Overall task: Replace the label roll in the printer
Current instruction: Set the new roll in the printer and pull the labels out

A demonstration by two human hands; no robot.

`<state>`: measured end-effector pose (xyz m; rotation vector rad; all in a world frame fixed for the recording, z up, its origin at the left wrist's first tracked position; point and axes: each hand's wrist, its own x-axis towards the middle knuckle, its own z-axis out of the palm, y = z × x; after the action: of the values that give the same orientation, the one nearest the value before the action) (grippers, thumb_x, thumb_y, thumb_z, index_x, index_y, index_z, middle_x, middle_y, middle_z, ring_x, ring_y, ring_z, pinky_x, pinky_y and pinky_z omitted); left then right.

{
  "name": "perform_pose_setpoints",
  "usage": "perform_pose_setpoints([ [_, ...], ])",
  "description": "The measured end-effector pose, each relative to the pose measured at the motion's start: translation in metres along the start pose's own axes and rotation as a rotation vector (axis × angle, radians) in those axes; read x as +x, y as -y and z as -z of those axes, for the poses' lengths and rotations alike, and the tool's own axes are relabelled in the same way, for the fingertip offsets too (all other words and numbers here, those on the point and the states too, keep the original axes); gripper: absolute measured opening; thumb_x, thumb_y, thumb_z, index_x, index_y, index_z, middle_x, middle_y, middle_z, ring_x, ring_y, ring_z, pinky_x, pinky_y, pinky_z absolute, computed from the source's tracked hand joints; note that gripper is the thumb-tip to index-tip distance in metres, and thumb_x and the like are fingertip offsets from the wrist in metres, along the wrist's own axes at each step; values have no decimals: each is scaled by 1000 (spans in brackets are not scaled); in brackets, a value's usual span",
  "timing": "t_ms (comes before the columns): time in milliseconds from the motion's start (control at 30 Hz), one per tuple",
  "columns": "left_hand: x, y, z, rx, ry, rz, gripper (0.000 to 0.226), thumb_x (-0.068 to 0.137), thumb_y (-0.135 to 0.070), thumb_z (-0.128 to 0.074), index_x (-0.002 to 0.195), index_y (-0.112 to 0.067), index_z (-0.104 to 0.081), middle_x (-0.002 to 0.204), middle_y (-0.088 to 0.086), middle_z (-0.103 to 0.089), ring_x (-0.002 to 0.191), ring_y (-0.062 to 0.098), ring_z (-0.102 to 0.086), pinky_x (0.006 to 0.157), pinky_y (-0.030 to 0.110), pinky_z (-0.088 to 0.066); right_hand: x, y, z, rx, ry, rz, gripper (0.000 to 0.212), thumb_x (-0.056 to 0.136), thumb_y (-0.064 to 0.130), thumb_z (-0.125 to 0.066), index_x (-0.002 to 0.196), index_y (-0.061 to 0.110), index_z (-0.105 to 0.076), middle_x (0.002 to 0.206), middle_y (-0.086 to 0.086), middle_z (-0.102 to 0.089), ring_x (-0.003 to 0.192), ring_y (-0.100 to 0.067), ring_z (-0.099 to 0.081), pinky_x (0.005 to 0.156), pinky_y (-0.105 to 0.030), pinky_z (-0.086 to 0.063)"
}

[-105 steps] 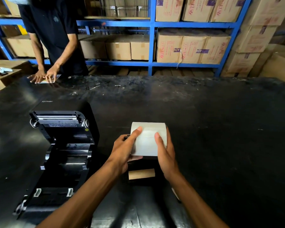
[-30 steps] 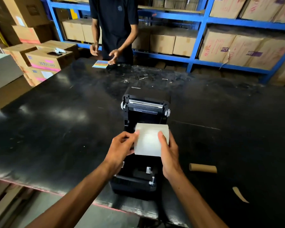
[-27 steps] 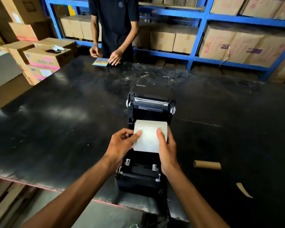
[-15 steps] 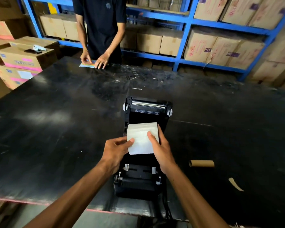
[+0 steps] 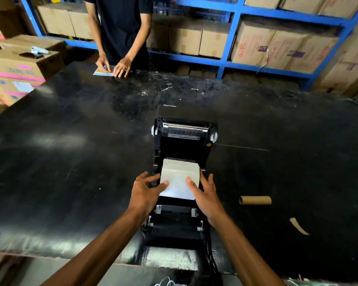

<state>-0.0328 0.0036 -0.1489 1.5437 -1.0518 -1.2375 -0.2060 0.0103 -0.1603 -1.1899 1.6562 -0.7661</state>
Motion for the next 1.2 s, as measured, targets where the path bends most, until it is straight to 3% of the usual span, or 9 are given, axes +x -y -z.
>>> perform_pose_setpoints([
  [333, -3, 10, -3, -61, 8, -11, 36, 77, -12, -76, 112, -11, -69, 153, 8, -31, 135, 23, -40, 112, 42, -36, -2, -9, -3, 48, -20, 54, 63, 85, 59, -52, 142, 51, -26, 162, 7, 5, 149, -17, 0, 120, -54, -13],
  [567, -3, 11, -7, -37, 14, -11, 40, 77, -16, -76, 116, -11, -68, 156, 7, -26, 139, 24, -34, 113, 40, -33, -4, -6, 3, 87, -17, 116, 64, 87, 54, -54, 143, 50, -24, 162, 7, -1, 148, -12, -5, 116, -39, -15],
  [900, 2, 16, -2, 174, 25, -59, 38, 81, -18, -73, 117, -13, -66, 158, 8, -23, 138, 28, -35, 113, 46, -34, -1, -10, 2, -90, -5, 57, 65, 88, 55, -51, 145, 45, -21, 162, 0, 4, 149, -25, 1, 119, -56, -7],
  [1100, -1, 21, 6, 364, 34, -164, 44, 77, -24, -76, 118, -13, -66, 145, 12, -41, 131, 27, -44, 109, 41, -38, -8, -15, 0, -81, -37, 84, 69, 87, 47, -58, 147, 39, -23, 162, -5, -6, 149, -23, -6, 119, -56, -11],
  [1200, 0, 19, 9, 459, -10, -243, 38, 72, -25, -79, 108, -14, -68, 123, 8, -54, 118, 25, -50, 98, 36, -44, -8, -15, 1, -81, -89, 99, 68, 84, 44, -63, 144, 38, -32, 161, -6, -15, 147, -23, -12, 119, -53, -13],
])
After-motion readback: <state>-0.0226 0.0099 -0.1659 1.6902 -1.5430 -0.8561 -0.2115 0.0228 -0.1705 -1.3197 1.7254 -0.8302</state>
